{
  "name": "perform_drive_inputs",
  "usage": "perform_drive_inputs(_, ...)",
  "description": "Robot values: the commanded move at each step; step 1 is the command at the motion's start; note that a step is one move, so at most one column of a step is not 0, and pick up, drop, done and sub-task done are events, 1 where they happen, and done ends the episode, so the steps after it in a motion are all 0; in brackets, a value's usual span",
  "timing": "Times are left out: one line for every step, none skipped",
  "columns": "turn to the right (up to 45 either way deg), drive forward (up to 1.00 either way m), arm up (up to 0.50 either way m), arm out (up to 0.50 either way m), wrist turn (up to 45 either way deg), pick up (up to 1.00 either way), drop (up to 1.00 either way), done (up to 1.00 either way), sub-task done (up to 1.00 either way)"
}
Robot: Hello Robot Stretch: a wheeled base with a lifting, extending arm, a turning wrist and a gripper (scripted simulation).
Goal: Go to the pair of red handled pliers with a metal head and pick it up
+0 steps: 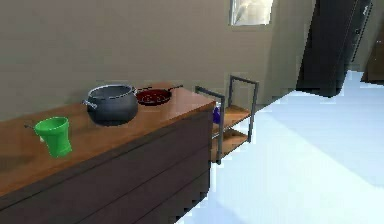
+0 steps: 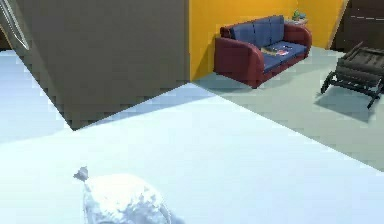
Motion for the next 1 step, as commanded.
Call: perform_drive_inputs(0.0,0.55,0.0,0.0,0.0,0.0,0.0,0.0,0.0)
